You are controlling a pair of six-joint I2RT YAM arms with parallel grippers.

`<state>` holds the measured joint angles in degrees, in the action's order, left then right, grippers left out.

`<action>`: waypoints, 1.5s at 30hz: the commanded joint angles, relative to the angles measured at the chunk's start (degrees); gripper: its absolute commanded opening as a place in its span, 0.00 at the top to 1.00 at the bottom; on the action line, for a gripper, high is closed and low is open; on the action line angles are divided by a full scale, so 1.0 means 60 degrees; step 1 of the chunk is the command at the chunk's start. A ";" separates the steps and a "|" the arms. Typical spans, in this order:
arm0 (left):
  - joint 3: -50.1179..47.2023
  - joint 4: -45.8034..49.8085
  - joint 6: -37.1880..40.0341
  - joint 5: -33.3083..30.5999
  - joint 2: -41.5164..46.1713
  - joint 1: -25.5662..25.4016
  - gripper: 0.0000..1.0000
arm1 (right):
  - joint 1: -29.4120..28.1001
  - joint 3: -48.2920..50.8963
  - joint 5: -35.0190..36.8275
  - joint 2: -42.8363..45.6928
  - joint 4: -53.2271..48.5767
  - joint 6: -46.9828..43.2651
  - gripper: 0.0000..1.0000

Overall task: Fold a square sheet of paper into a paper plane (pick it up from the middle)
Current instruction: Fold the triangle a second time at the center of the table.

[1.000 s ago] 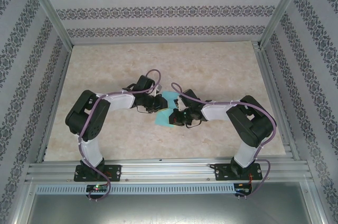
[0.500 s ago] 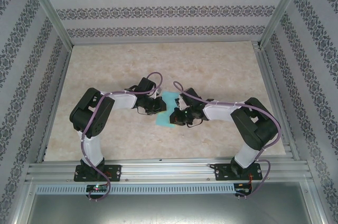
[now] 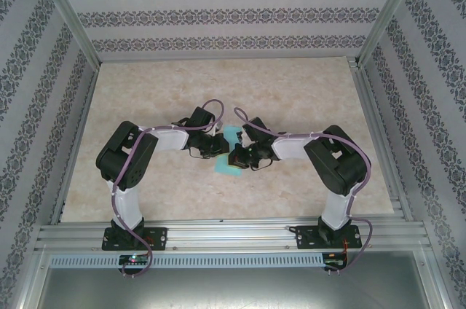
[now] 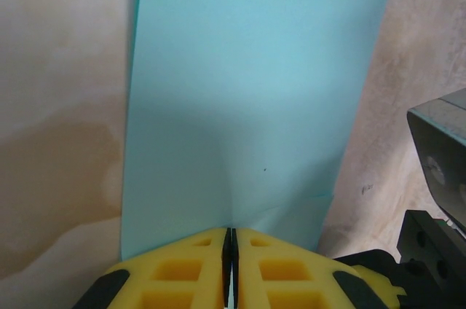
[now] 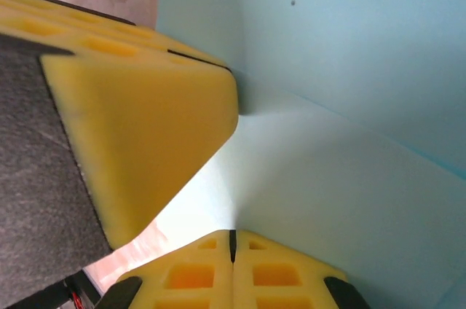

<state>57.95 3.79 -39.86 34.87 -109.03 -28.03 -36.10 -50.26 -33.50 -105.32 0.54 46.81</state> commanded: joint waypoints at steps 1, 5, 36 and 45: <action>-0.0277 0.0324 0.0105 -0.0597 -0.0388 0.0026 0.87 | 0.0070 0.0453 0.0322 -0.0115 -0.0289 0.0135 0.93; -0.0253 0.0420 0.0084 -0.0713 -0.0475 0.0028 0.88 | 0.0069 0.0648 -0.0011 0.0276 -0.0263 0.0110 0.92; -0.0214 0.0462 0.0051 -0.0703 -0.0582 0.0028 0.90 | 0.0252 0.2599 0.0039 0.2769 0.0056 0.0592 0.88; -0.0162 0.0443 0.0067 -0.0545 -0.0497 0.0028 0.88 | 0.0289 0.1574 0.0010 0.2298 0.0494 0.0709 0.88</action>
<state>57.95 3.77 -39.88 35.03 -109.21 -28.03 -34.96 -38.50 -33.52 -88.84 2.33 49.84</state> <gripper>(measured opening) 0.116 0.118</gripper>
